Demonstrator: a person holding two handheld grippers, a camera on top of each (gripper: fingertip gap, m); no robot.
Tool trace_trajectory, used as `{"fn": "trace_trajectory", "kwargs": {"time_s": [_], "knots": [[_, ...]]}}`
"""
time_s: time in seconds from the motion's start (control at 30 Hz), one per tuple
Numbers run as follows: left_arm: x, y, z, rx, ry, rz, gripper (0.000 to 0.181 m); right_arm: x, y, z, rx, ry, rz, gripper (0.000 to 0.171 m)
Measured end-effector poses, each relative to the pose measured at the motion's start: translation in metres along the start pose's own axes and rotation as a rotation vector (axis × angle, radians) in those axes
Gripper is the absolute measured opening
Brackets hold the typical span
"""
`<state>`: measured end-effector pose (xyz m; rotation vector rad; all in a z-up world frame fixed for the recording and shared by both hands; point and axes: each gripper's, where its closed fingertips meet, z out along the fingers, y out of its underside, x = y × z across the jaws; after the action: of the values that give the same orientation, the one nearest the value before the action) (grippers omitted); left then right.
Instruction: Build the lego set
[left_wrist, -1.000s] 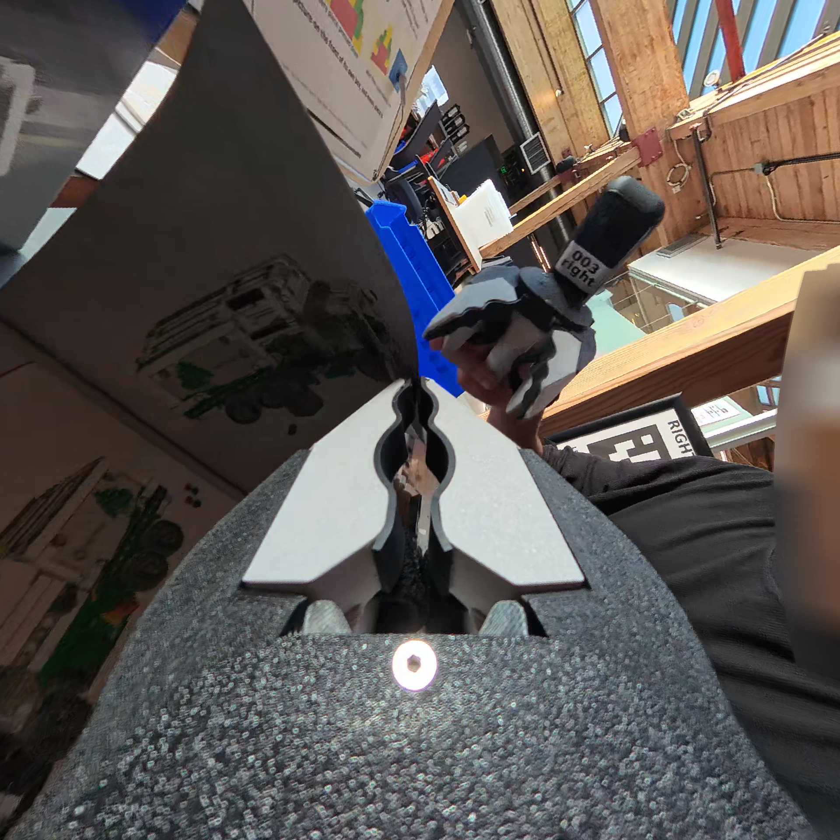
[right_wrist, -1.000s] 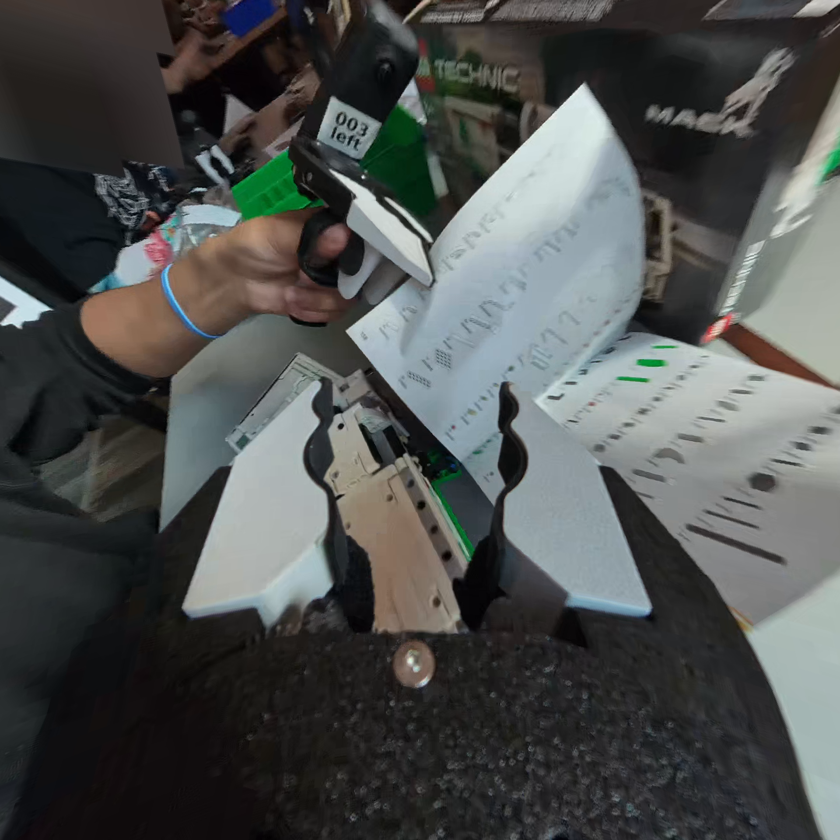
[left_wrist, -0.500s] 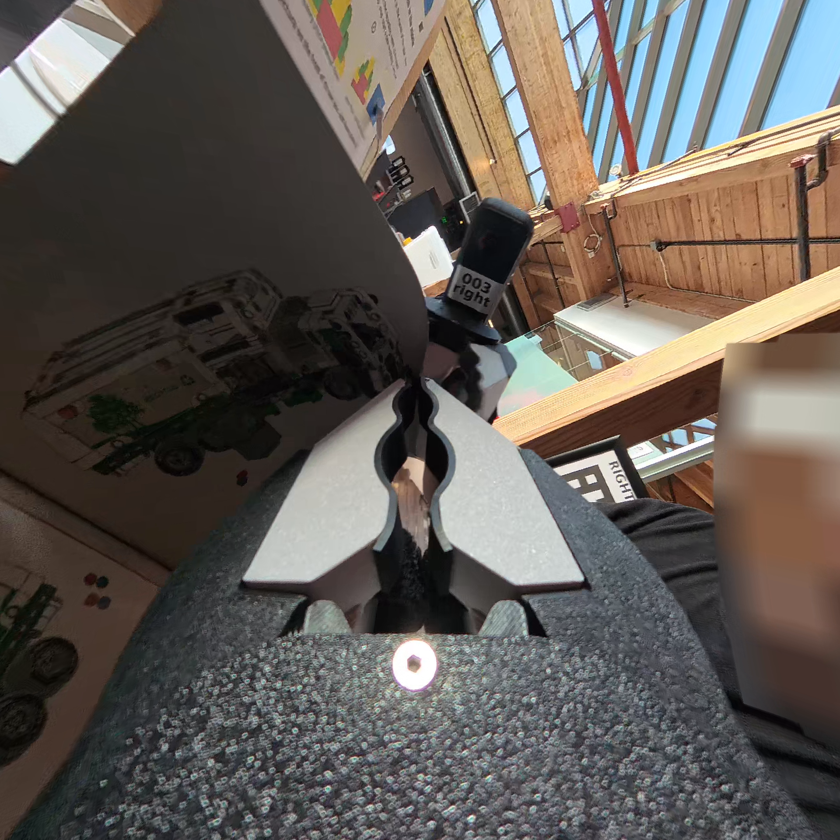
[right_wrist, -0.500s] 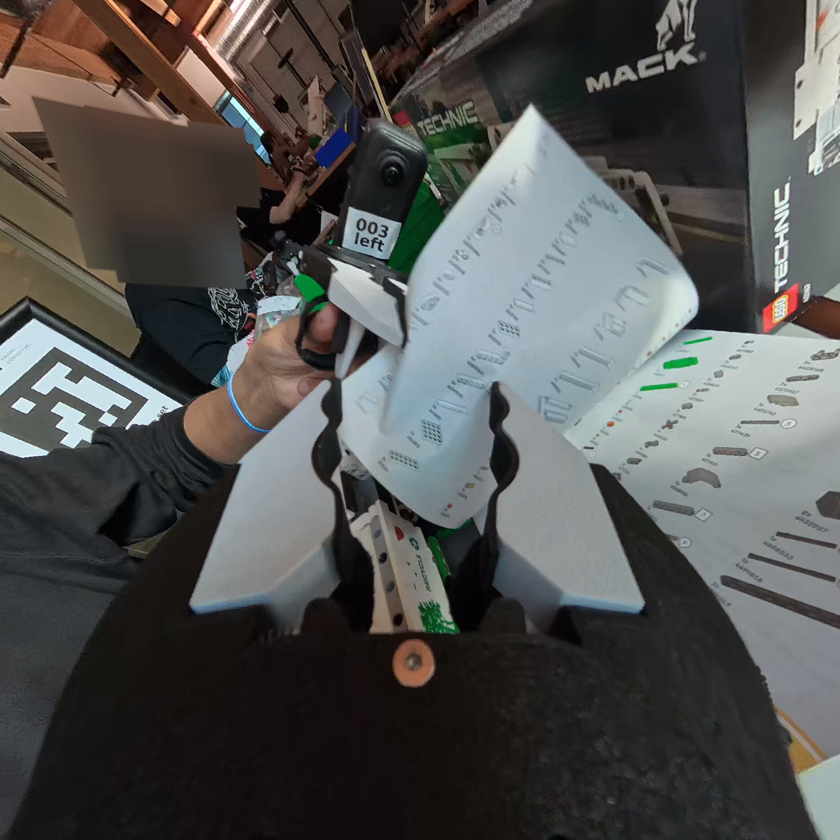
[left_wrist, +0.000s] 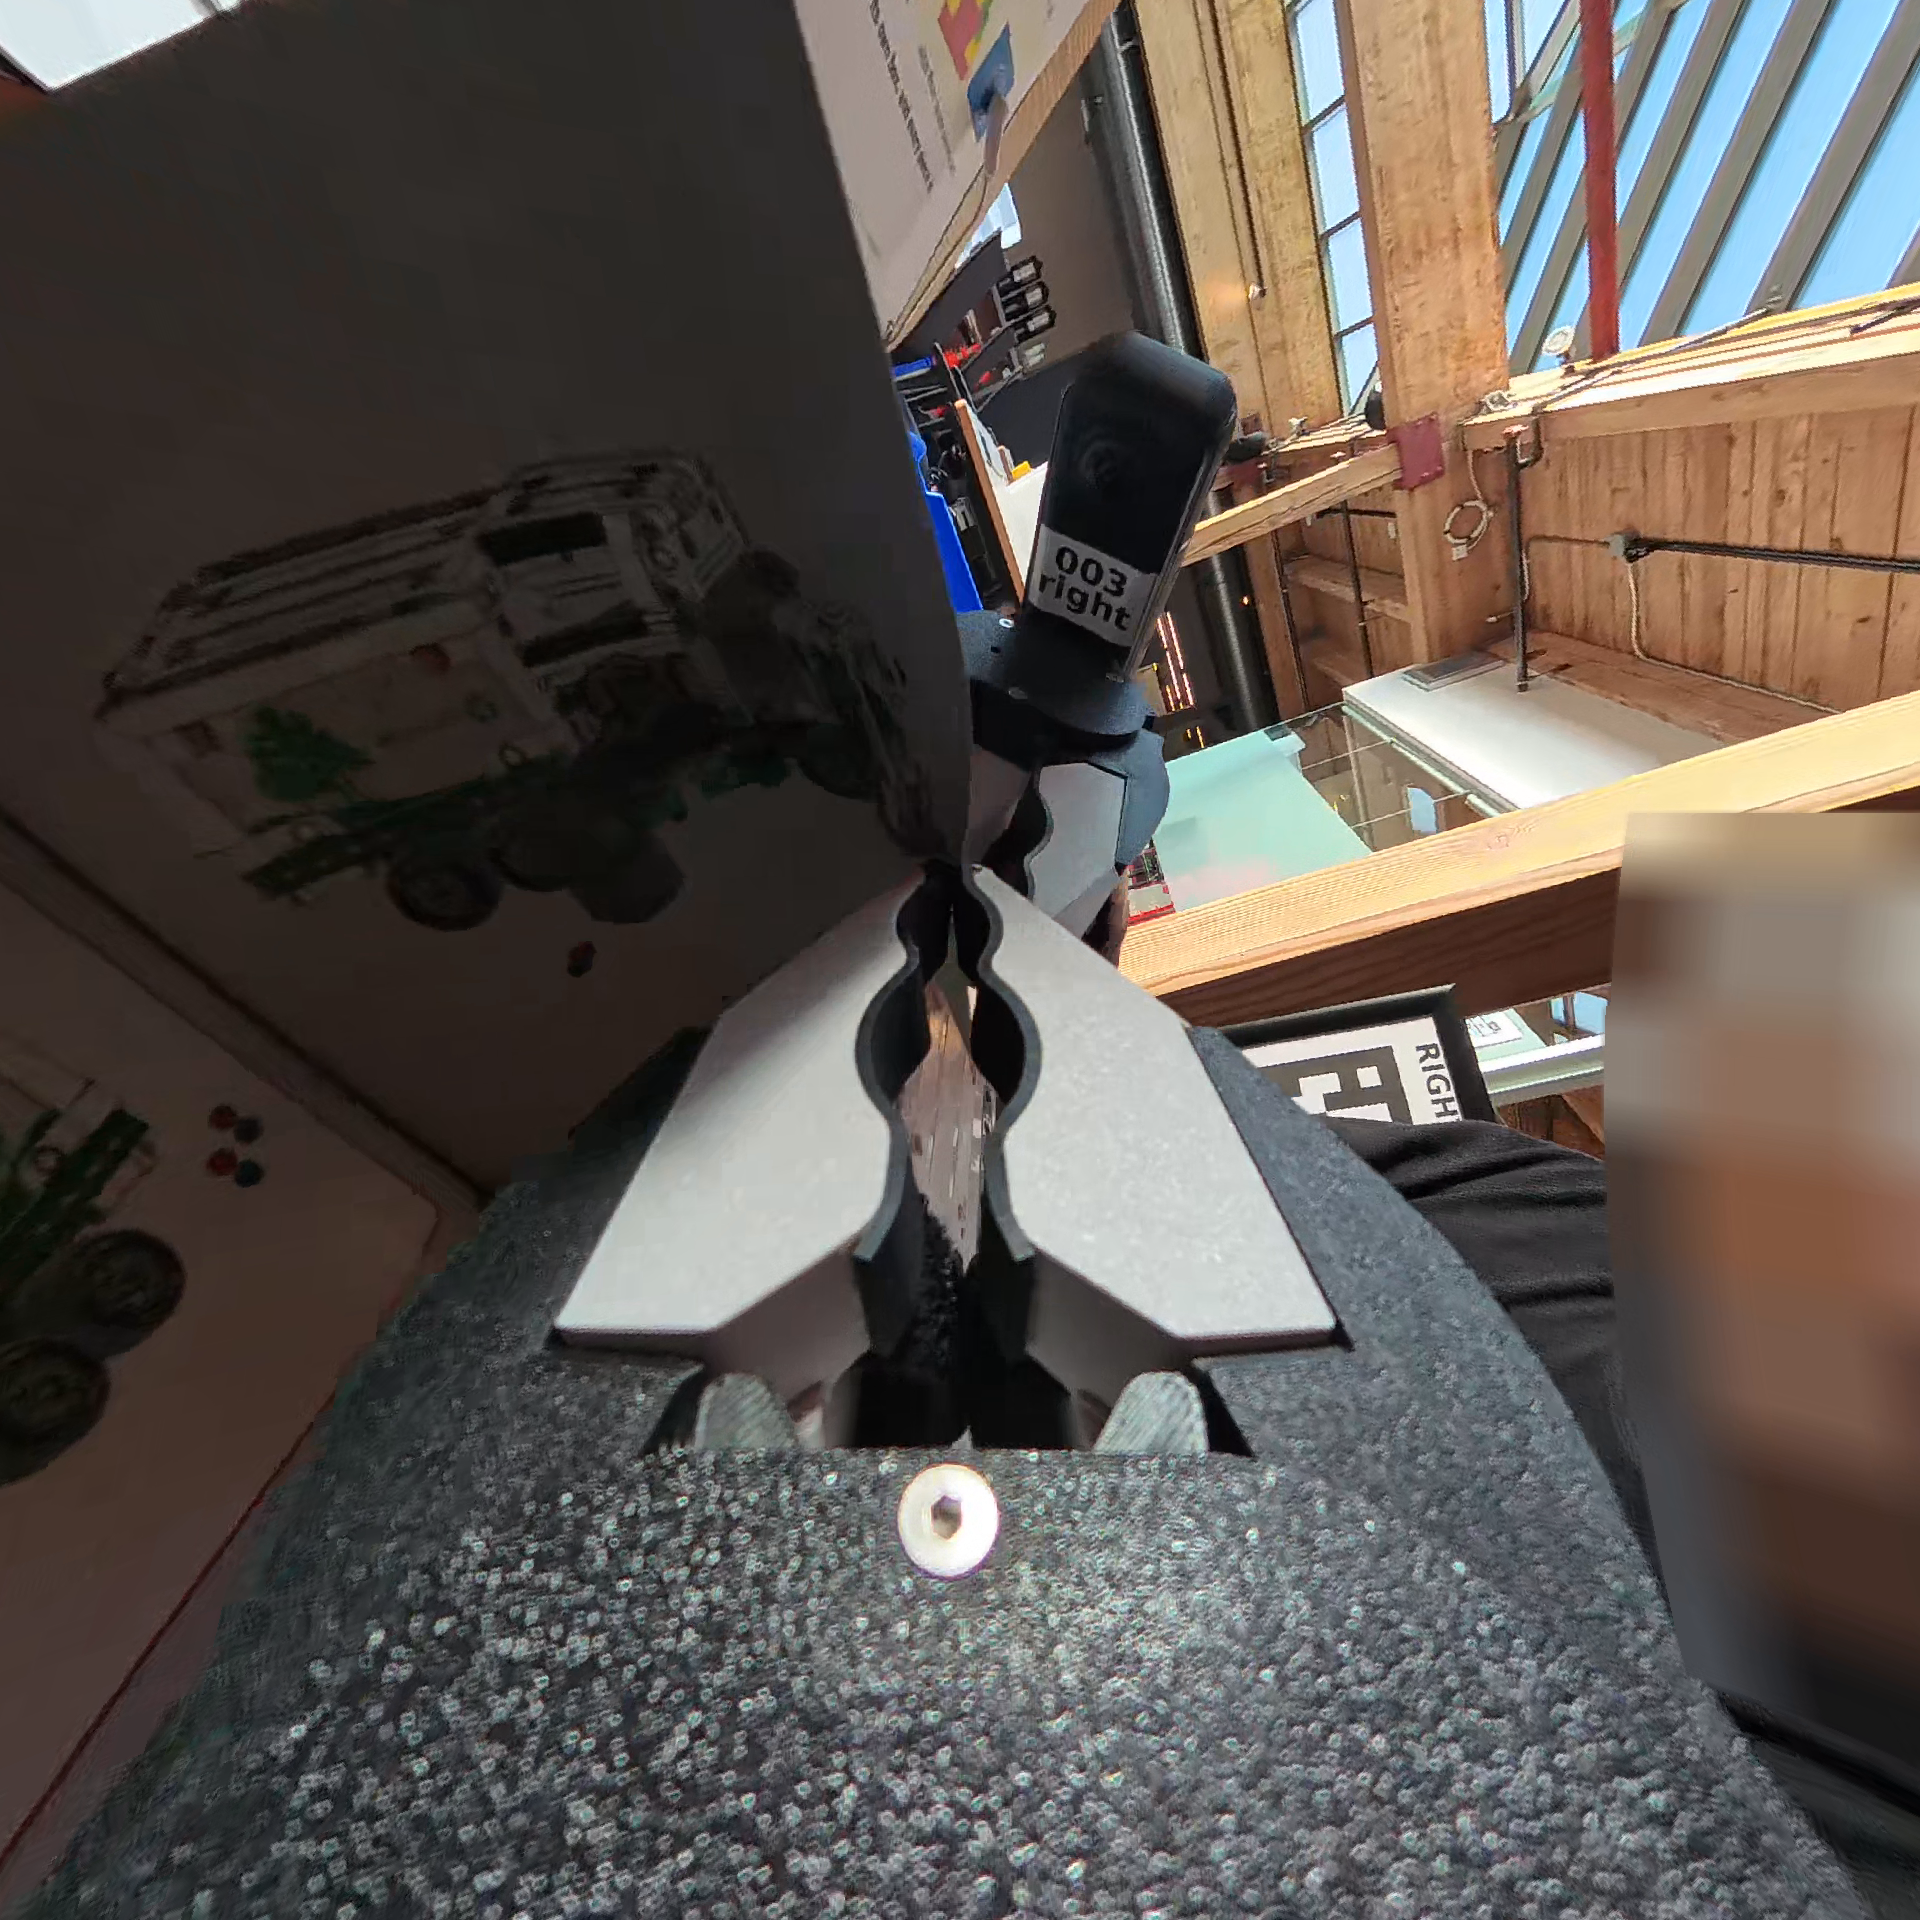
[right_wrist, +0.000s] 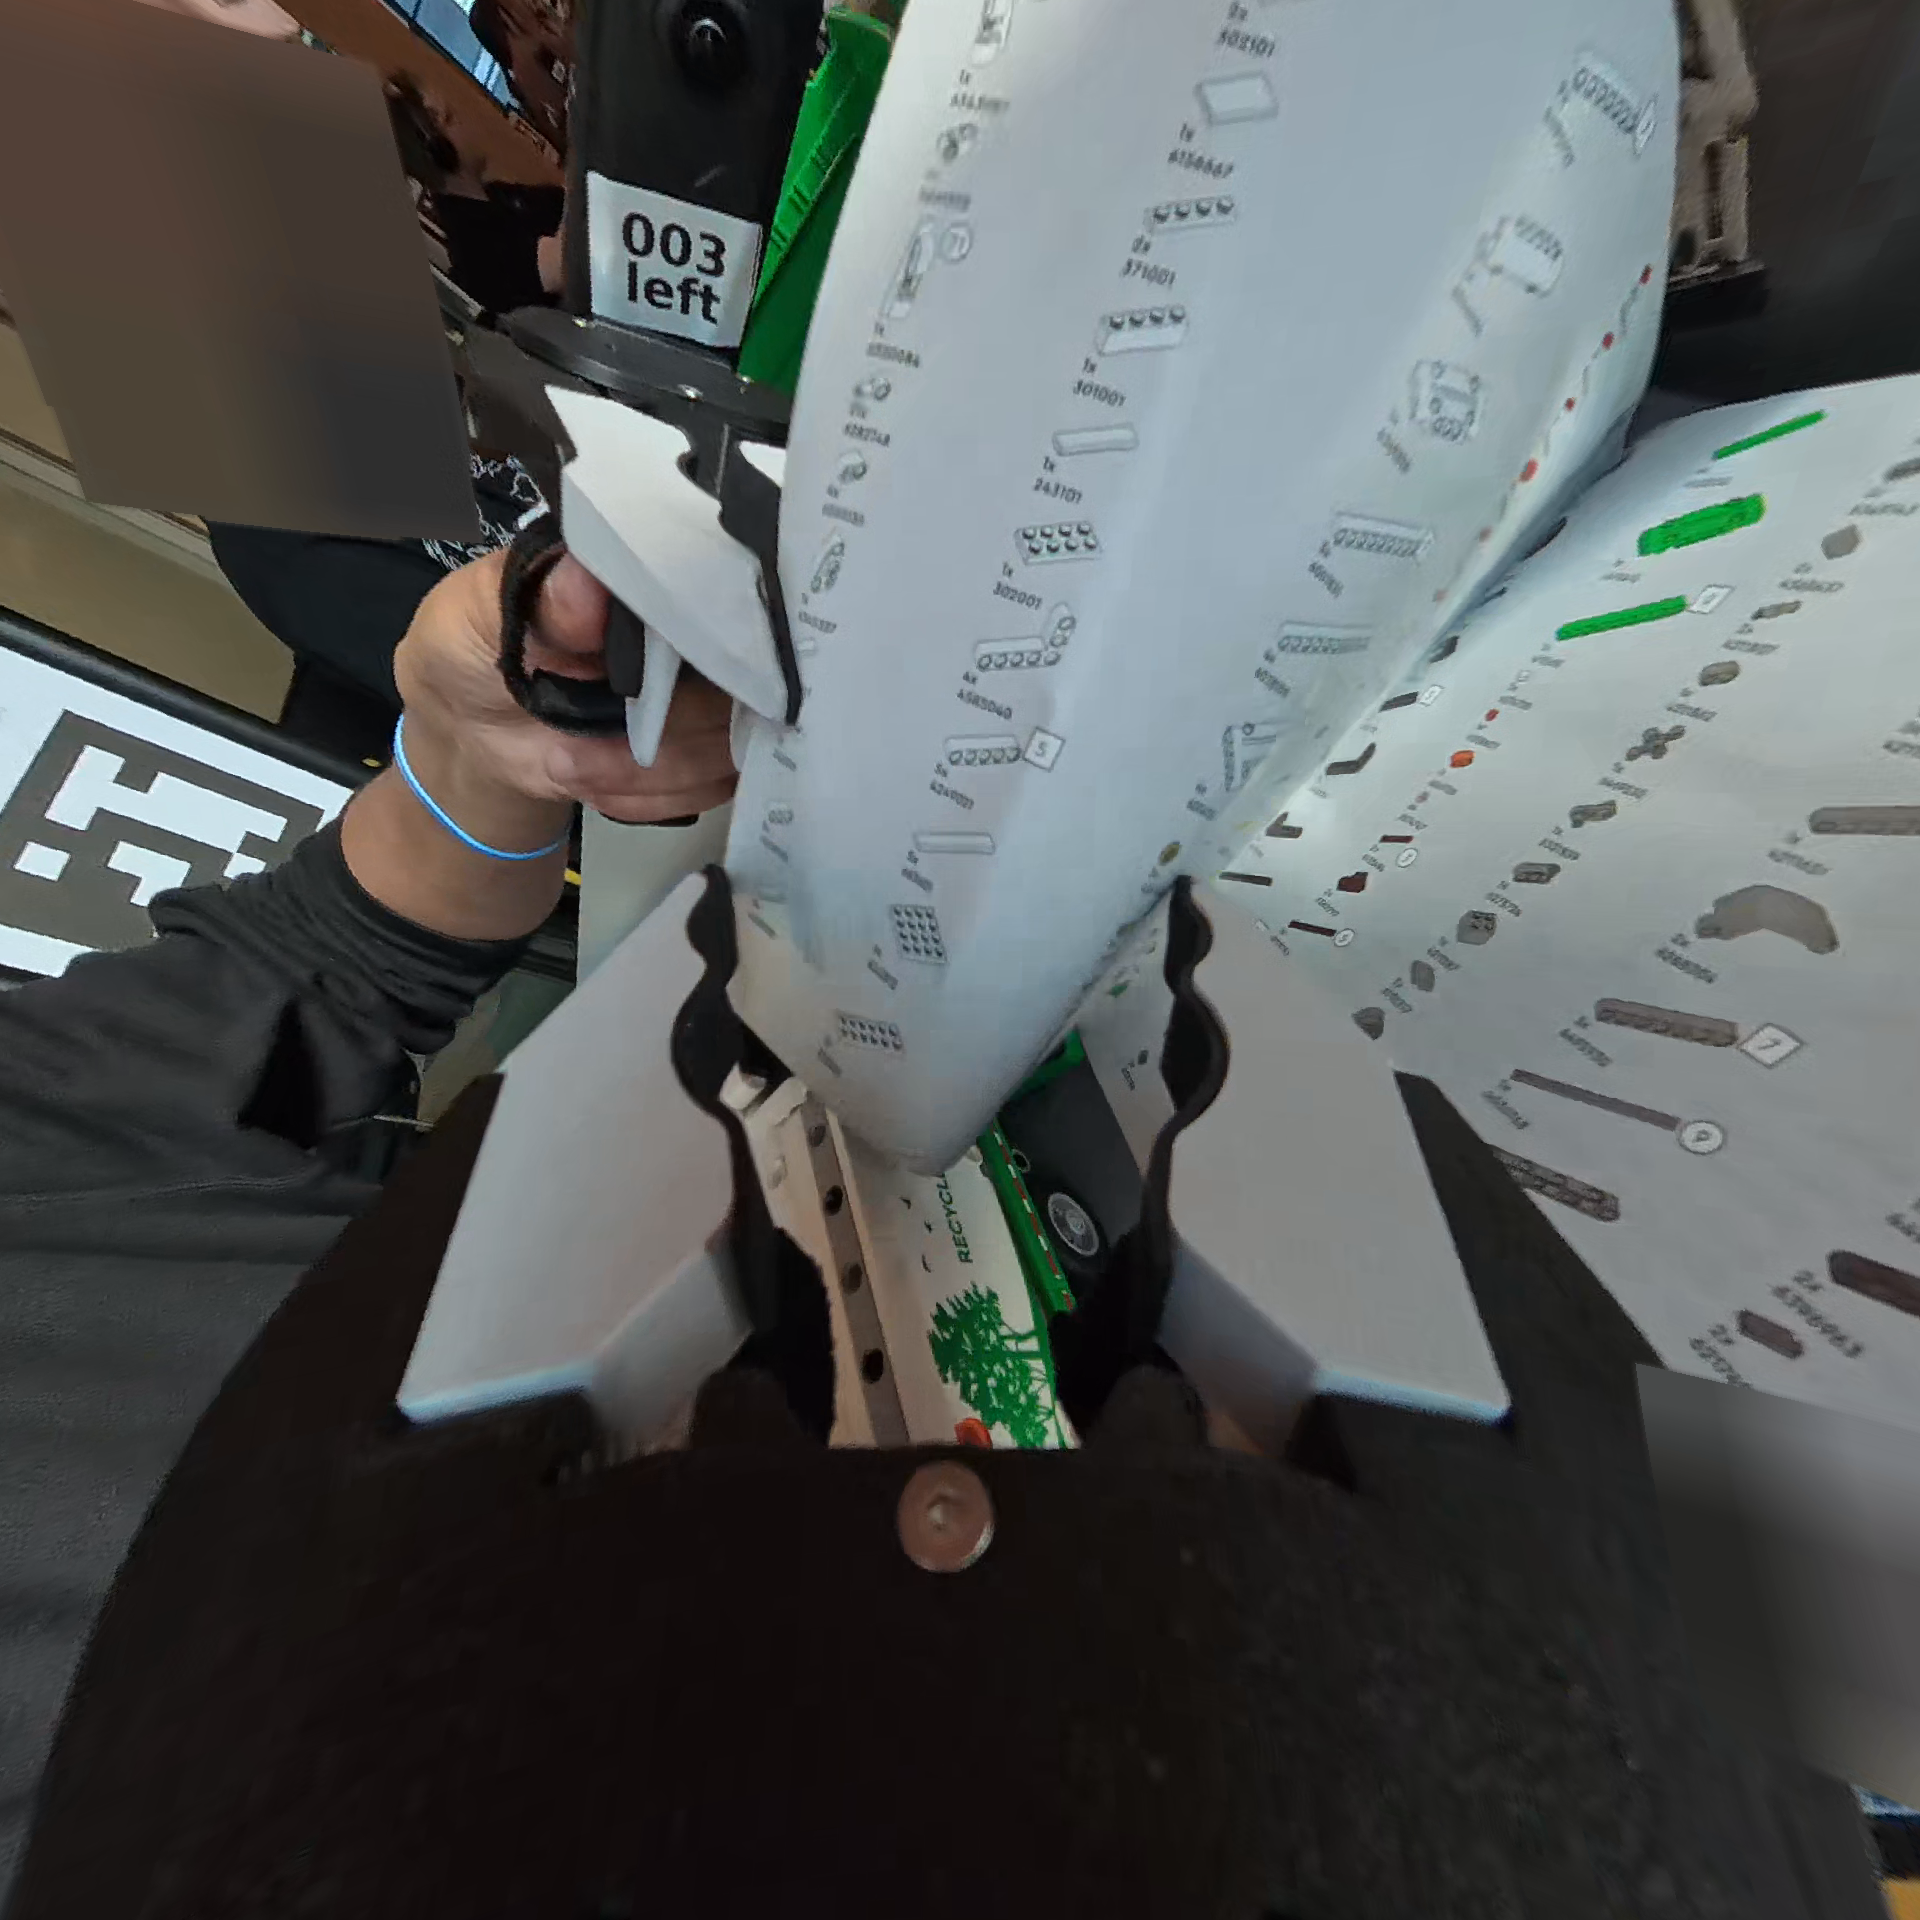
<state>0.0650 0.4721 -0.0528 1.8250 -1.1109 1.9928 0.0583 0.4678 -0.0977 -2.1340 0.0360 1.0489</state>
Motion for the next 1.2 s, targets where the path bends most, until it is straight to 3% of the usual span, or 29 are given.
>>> {"fn": "trace_trajectory", "kwargs": {"time_s": [0.07,0.2,0.43,0.67,0.83,0.93,1.03,1.17,1.2], "knots": [[0.001,-0.001,0.012,-0.019,0.020,0.007,0.000,0.006,-0.002,-0.004,0.029,-0.005,0.036,0.066],[0.006,-0.005,0.022,-0.005,0.076,0.006,0.005,0.007,-0.006,-0.011,0.083,-0.086,0.101,0.053],[0.012,-0.005,0.024,-0.007,0.136,0.031,0.009,0.004,-0.011,-0.017,0.136,-0.188,0.167,0.050],[0.004,-0.003,0.021,-0.029,0.092,0.051,0.000,0.008,-0.012,-0.019,0.153,-0.195,0.185,0.049],[-0.006,-0.006,-0.001,-0.017,0.023,0.052,0.000,0.016,-0.012,-0.035,0.166,-0.136,0.163,0.046],[-0.008,-0.011,-0.019,0.005,0.000,0.061,0.000,0.030,-0.008,-0.054,0.165,-0.022,0.124,0.050],[-0.002,-0.013,-0.018,-0.001,0.009,0.075,0.000,0.010,-0.023,-0.069,0.207,0.025,-0.025,0.061],[0.005,-0.009,0.003,-0.048,0.033,0.098,0.000,-0.013,-0.026,-0.048,0.161,0.045,-0.087,0.082],[0.006,-0.007,0.009,-0.058,0.040,0.097,0.000,-0.009,-0.024,-0.040,0.147,0.052,-0.072,0.081]]}}
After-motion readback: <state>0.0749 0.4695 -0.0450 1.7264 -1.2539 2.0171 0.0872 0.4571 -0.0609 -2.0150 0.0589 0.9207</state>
